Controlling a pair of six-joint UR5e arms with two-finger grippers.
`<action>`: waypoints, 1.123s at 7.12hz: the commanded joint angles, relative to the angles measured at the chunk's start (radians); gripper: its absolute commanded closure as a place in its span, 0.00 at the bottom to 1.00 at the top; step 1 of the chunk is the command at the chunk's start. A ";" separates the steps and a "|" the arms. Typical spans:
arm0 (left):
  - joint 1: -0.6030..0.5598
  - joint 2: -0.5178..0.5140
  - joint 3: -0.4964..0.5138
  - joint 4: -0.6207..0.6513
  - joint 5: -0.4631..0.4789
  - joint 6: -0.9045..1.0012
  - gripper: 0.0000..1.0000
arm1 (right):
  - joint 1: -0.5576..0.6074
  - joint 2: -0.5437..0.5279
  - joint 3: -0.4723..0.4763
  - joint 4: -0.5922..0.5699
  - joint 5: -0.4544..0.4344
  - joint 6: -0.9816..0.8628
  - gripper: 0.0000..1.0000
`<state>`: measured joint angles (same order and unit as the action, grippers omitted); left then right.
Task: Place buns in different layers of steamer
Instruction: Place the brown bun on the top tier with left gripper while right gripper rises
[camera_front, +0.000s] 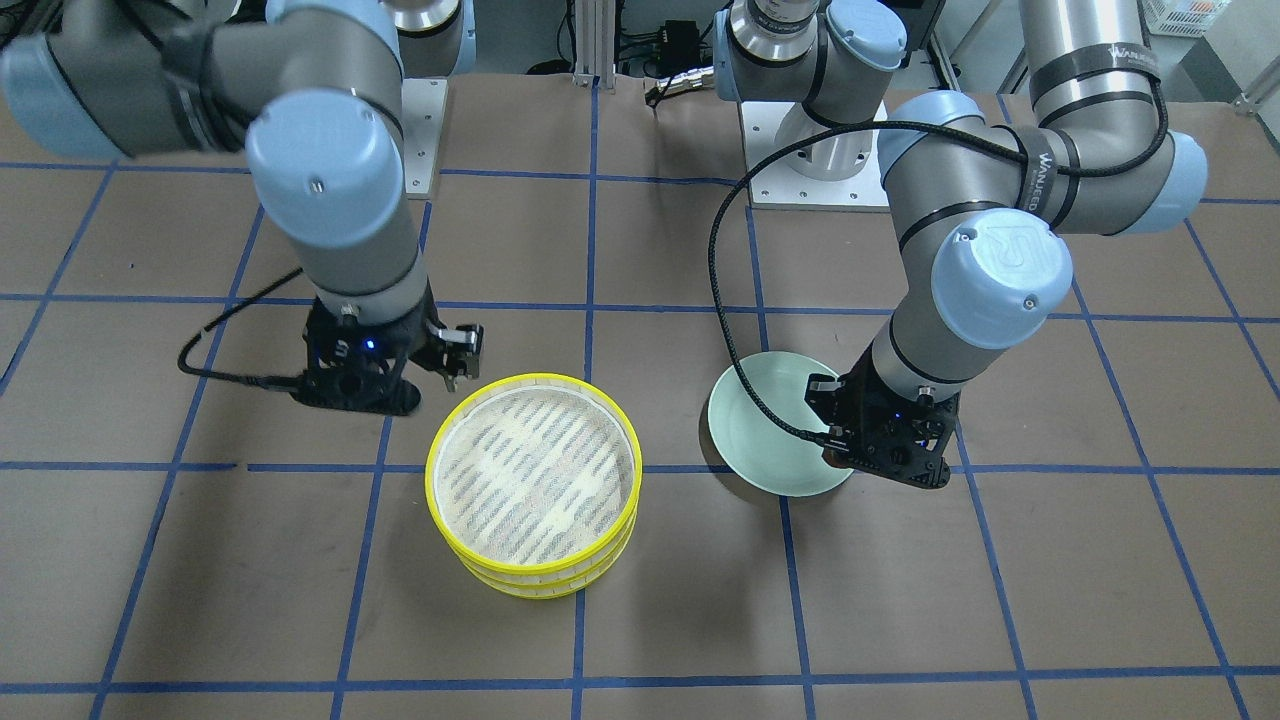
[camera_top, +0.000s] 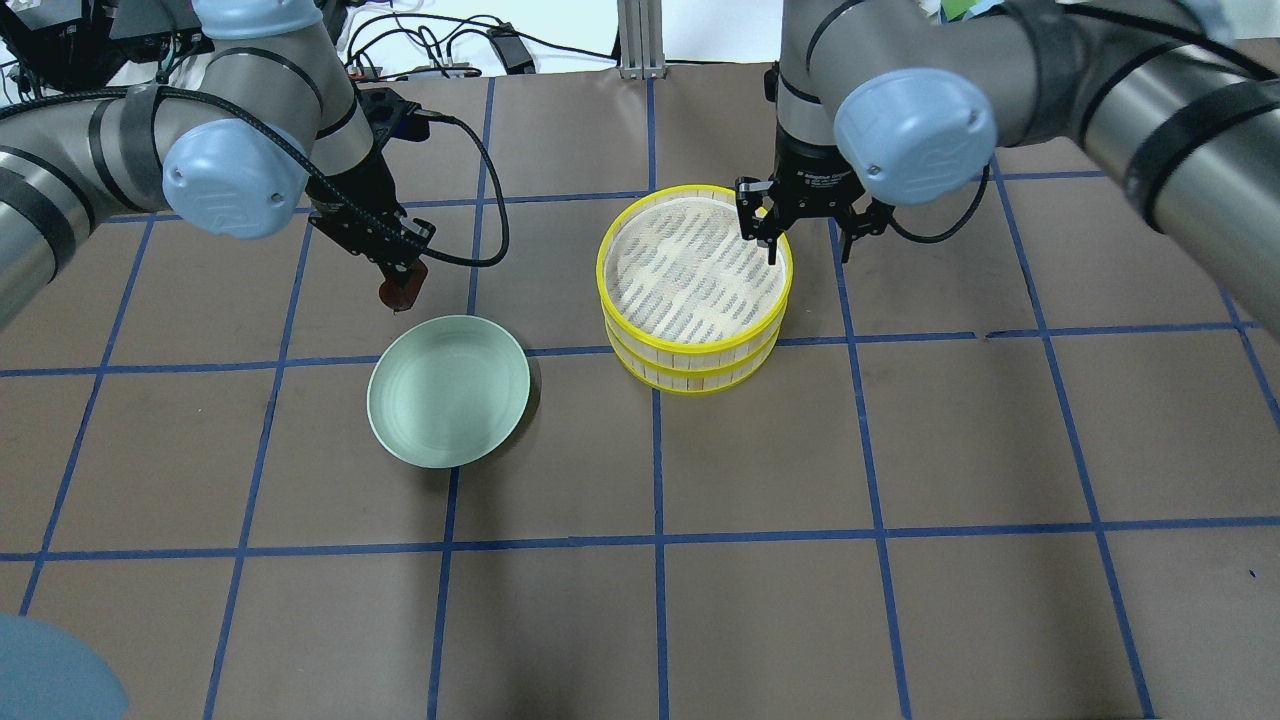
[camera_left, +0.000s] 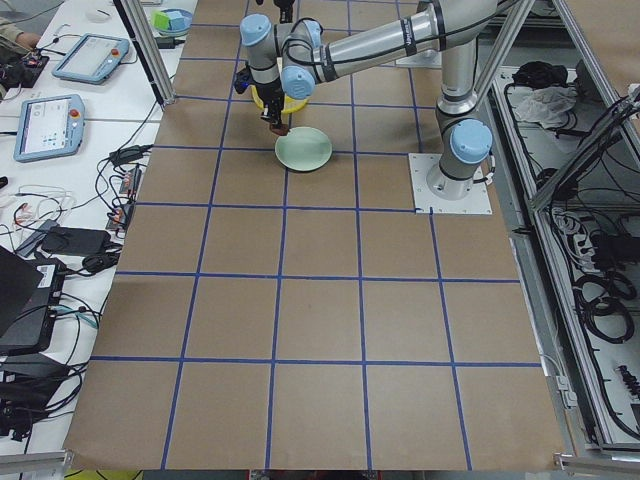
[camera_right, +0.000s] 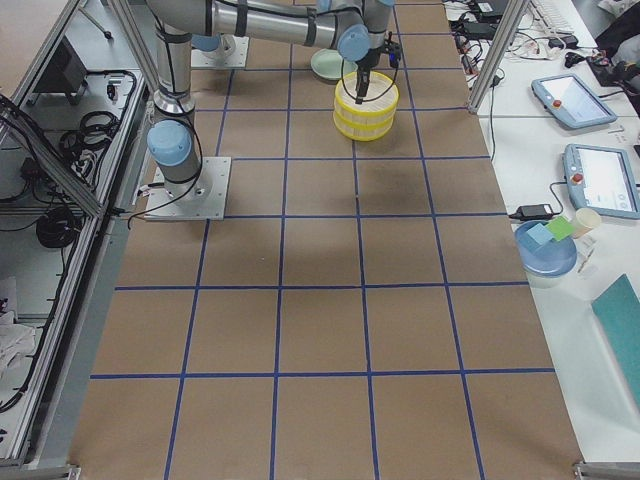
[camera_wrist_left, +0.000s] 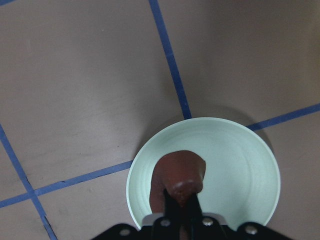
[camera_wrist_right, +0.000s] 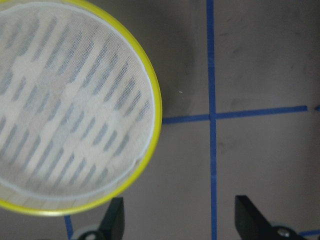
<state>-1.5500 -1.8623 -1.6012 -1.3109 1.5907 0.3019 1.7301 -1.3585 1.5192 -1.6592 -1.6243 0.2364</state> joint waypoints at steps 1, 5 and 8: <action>-0.047 0.031 0.029 0.012 -0.125 -0.140 1.00 | -0.017 -0.141 -0.040 0.114 0.000 -0.008 0.00; -0.208 -0.003 0.024 0.241 -0.351 -0.450 1.00 | -0.046 -0.246 -0.076 0.276 0.023 -0.095 0.01; -0.242 -0.083 0.018 0.350 -0.512 -0.492 1.00 | -0.118 -0.248 -0.063 0.228 0.027 -0.155 0.00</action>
<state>-1.7786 -1.9125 -1.5820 -1.0185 1.1178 -0.1706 1.6383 -1.6036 1.4527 -1.4222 -1.5994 0.1003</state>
